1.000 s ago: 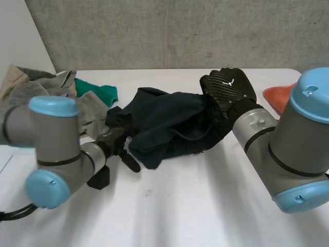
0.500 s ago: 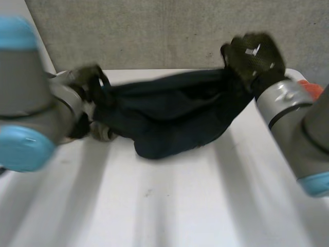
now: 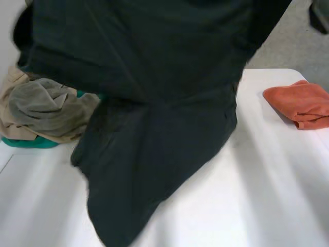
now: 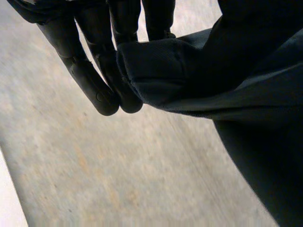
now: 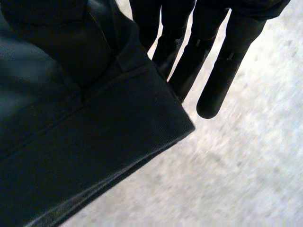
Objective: Fold the laundry.
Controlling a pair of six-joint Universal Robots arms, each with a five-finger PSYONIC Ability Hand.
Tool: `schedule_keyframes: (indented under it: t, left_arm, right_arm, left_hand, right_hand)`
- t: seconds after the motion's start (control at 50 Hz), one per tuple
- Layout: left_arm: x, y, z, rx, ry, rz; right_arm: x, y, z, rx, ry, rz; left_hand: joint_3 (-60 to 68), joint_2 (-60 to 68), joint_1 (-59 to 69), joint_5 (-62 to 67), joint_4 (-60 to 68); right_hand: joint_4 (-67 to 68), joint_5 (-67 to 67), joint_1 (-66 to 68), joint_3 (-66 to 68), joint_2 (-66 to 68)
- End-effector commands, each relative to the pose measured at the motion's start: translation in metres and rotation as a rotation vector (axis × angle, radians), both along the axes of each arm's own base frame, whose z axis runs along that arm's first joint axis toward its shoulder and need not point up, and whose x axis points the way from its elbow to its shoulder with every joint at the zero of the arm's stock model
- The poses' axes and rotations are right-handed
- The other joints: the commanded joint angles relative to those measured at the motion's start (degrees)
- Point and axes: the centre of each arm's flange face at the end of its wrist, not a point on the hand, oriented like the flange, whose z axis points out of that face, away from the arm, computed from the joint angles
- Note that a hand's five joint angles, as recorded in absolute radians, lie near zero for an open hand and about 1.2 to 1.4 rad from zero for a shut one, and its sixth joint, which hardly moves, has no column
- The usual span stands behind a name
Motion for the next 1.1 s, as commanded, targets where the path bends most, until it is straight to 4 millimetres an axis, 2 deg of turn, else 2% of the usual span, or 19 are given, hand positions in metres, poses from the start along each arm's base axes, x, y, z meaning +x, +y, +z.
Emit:
schedule_keyframes:
  t: [0.02,0.04,0.1,0.12,0.18,0.22,0.24,0.28,0.3,0.34,0.36,0.46,0.56,0.62,0.72,0.8,0.84,0.96,1.1]
  left_arm:
    - [-0.037,-0.100,-0.093,0.135,-0.141,0.028]
    - [-0.044,-0.117,-0.113,0.148,-0.155,0.026]
    - [-0.052,-0.141,-0.146,0.157,-0.178,0.031]
    - [-0.056,-0.156,-0.167,0.160,-0.184,0.035]
    - [-0.059,-0.182,-0.206,0.149,-0.192,0.046]
    - [-0.059,-0.193,-0.218,0.124,-0.187,0.064]
    - [-0.056,-0.203,-0.226,0.099,-0.178,0.082]
    - [-0.053,-0.211,-0.231,0.075,-0.165,0.097]
    - [-0.051,-0.216,-0.234,0.057,-0.155,0.107]
    - [-0.052,-0.217,-0.233,0.040,-0.145,0.112]
    - [-0.051,-0.218,-0.233,0.037,-0.141,0.120]
    - [-0.050,-0.209,-0.219,0.051,-0.135,0.155]
    - [-0.047,-0.183,-0.193,0.089,-0.145,0.181]
    - [-0.047,-0.163,-0.185,0.118,-0.167,0.172]
    - [-0.049,-0.100,-0.185,0.215,-0.276,0.119]
    - [-0.045,-0.040,-0.208,0.334,-0.393,0.037]
    - [-0.044,-0.019,-0.220,0.382,-0.436,-0.008]
    - [-0.032,0.049,-0.264,0.576,-0.548,-0.187]
    - [-0.021,0.083,-0.303,0.746,-0.600,-0.254]
  right_arm:
    - [0.020,-0.052,-0.066,0.178,-0.033,-0.011]
    - [0.026,-0.060,-0.078,0.186,-0.044,-0.017]
    - [0.038,-0.073,-0.097,0.173,-0.061,-0.021]
    - [0.047,-0.081,-0.109,0.142,-0.074,-0.019]
    - [0.062,-0.100,-0.139,0.068,-0.078,-0.042]
    - [0.066,-0.110,-0.155,0.032,-0.068,-0.063]
    - [0.071,-0.118,-0.172,-0.010,-0.056,-0.086]
    - [0.076,-0.127,-0.186,-0.066,-0.042,-0.103]
    - [0.080,-0.133,-0.198,-0.114,-0.024,-0.114]
    - [0.084,-0.139,-0.204,-0.175,-0.011,-0.128]
    - [0.086,-0.143,-0.207,-0.205,0.006,-0.146]
    - [0.077,-0.146,-0.194,-0.160,0.002,-0.172]
    - [0.058,-0.129,-0.162,0.006,0.039,-0.144]
    - [0.048,-0.116,-0.157,0.099,0.108,-0.116]
    - [0.017,-0.082,-0.162,0.326,0.287,-0.060]
    - [-0.013,-0.060,-0.182,0.487,0.412,-0.041]
    - [-0.020,-0.053,-0.192,0.536,0.451,-0.030]
    - [-0.044,-0.029,-0.237,0.677,0.577,0.044]
    - [-0.051,-0.019,-0.272,0.695,0.597,0.128]
  left_hand:
    - [12.07,11.54,13.97,13.58,11.61]
    - [12.07,11.54,13.97,13.58,11.61]
    - [12.07,11.54,13.97,13.58,11.61]
    - [12.07,11.54,13.97,13.58,11.61]
    - [12.07,11.54,13.97,13.58,11.61]
    - [12.07,11.54,13.97,13.58,11.61]
    - [12.07,11.54,13.97,13.58,11.61]
    - [12.07,11.54,13.97,13.58,11.61]
    - [-0.90,-1.43,1.00,0.61,-1.36]
    - [-27.44,-27.97,-25.54,-25.93,-27.90]
    - [-57.93,-58.46,-56.03,-56.42,-58.39]
    - [-57.93,-58.46,-56.03,-56.42,-58.39]
    - [-57.93,-58.46,-56.03,-56.42,-58.39]
    - [-57.93,-58.46,-56.03,-56.42,-58.39]
    - [-57.93,-58.46,-56.03,-56.42,-58.39]
    - [-57.93,-58.46,-56.03,-56.42,-58.39]
    - [-56.74,-57.27,-54.84,-55.23,-57.20]
    - [-36.40,-36.93,-34.50,-34.89,-36.86]
    - [-29.96,-30.49,-28.06,-28.45,-30.42]
  right_hand:
    - [11.37,11.76,15.87,11.82,12.51]
    - [11.37,11.76,15.87,11.82,12.51]
    - [11.37,11.76,15.87,11.82,12.51]
    - [11.37,11.76,15.87,11.82,12.51]
    - [11.37,11.76,15.87,11.82,12.51]
    - [11.37,11.76,15.87,11.82,12.51]
    - [11.37,11.76,15.87,11.82,12.51]
    - [11.37,11.76,15.87,11.82,12.51]
    - [-13.14,-12.75,-8.63,-12.68,-12.00]
    - [-56.22,-55.83,-51.72,-55.76,-55.08]
    - [-58.63,-58.24,-54.13,-58.18,-57.49]
    - [-58.63,-58.24,-54.13,-58.18,-57.49]
    - [-58.63,-58.24,-54.13,-58.18,-57.49]
    - [-58.63,-58.24,-54.13,-58.18,-57.49]
    - [-58.63,-58.24,-54.13,-58.18,-57.49]
    - [-58.63,-58.24,-54.13,-58.18,-57.49]
    - [-58.63,-58.24,-54.13,-58.18,-57.49]
    - [-45.04,-44.65,-40.54,-44.58,-43.90]
    - [-32.24,-31.84,-27.73,-31.78,-31.10]
